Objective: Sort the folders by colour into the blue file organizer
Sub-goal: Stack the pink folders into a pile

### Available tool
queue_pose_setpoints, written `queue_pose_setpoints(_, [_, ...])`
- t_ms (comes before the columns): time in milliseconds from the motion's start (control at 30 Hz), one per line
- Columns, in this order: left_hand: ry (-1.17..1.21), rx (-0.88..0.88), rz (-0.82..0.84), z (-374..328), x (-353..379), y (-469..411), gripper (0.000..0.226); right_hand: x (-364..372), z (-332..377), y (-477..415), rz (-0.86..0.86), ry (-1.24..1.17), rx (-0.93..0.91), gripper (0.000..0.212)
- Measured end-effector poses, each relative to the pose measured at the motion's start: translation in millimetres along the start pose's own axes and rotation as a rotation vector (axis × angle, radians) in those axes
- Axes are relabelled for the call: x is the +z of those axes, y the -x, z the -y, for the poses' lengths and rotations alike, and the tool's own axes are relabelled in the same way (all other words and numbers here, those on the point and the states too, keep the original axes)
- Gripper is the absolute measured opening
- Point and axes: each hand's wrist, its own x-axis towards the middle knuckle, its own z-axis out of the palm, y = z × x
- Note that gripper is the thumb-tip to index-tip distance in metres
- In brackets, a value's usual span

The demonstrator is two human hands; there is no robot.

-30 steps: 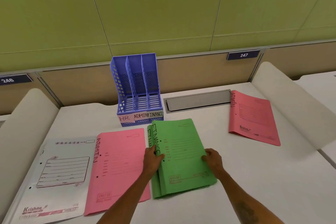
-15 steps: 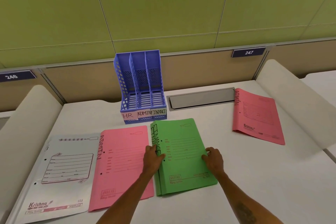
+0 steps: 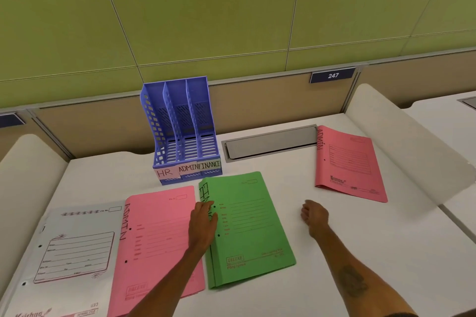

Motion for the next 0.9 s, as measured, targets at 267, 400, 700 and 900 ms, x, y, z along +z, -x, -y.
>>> queue_pose_setpoints(267, [-0.013, 0.031, 0.022, 1, 9, -11, 0.029, -12, 50, -32, 0.058, -0.422, 0.213, 0.013])
queue_pose_setpoints(400, [-0.021, 0.032, 0.025, 1, 12, -18, 0.027, -8, 62, -44, 0.036, -0.508, 0.272, 0.026])
queue_pose_setpoints(700, [-0.029, 0.062, 0.044, 8, 19, -29, 0.025, -6, 72, -62, -0.052, -0.497, 0.293, 0.017])
queue_pose_setpoints(900, [-0.022, 0.061, 0.041, 8, 20, -29, 0.024, -1, 70, -76, -0.106, -0.354, 0.308, 0.013])
